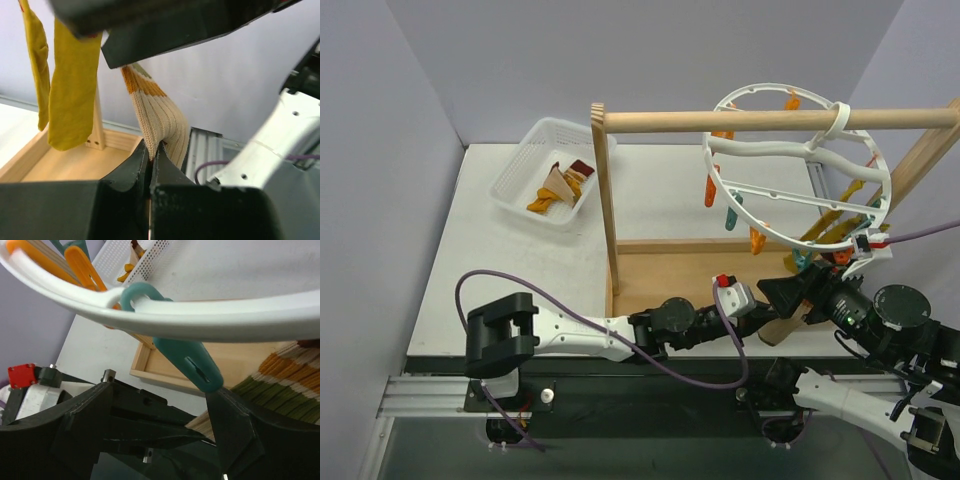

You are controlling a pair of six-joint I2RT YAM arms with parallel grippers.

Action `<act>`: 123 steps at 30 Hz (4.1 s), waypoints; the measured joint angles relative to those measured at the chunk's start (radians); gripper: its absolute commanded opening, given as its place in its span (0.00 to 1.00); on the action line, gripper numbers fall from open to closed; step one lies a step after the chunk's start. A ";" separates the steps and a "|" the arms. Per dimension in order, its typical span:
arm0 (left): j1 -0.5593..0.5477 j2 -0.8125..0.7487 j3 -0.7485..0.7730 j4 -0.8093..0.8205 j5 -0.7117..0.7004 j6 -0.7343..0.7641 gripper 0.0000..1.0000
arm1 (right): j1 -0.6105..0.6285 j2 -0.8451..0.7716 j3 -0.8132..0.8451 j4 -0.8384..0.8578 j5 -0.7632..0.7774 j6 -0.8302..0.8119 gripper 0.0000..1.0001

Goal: Remove the socks clipped to the hanger

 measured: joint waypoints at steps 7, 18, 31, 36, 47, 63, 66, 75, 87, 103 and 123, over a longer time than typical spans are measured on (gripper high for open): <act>0.000 -0.112 -0.101 -0.075 0.082 -0.054 0.00 | 0.000 -0.036 0.022 -0.134 -0.035 0.022 0.73; 0.000 -0.300 -0.217 -0.210 0.138 -0.092 0.00 | 0.000 -0.077 0.078 -0.300 0.056 0.048 0.68; 0.000 -0.431 -0.338 -0.245 0.235 -0.230 0.00 | 0.000 -0.071 0.144 -0.219 0.122 0.021 0.61; -0.001 -0.436 -0.345 -0.239 0.261 -0.282 0.00 | 0.000 -0.043 0.145 -0.143 0.100 -0.010 0.61; -0.002 -0.377 -0.344 -0.077 0.486 -0.441 0.00 | 0.000 -0.011 0.145 -0.039 0.031 -0.089 0.63; -0.002 -0.216 -0.344 0.372 0.689 -0.779 0.00 | 0.000 -0.032 0.014 0.170 -0.040 -0.118 0.63; -0.002 -0.209 -0.343 0.391 0.696 -0.803 0.00 | 0.000 -0.036 -0.008 0.211 -0.047 -0.124 0.62; -0.002 -0.209 -0.343 0.399 0.698 -0.805 0.00 | 0.000 -0.037 -0.042 0.299 -0.075 -0.142 0.50; 0.020 -0.203 -0.343 0.399 0.702 -0.821 0.00 | 0.000 -0.088 -0.064 0.354 -0.088 -0.148 0.39; 0.029 -0.187 -0.343 0.397 0.727 -0.842 0.00 | 0.000 -0.110 -0.079 0.371 -0.071 -0.140 0.00; 0.211 -0.653 -0.459 -0.557 0.238 -0.579 0.00 | 0.000 -0.110 -0.079 0.280 0.031 -0.108 0.31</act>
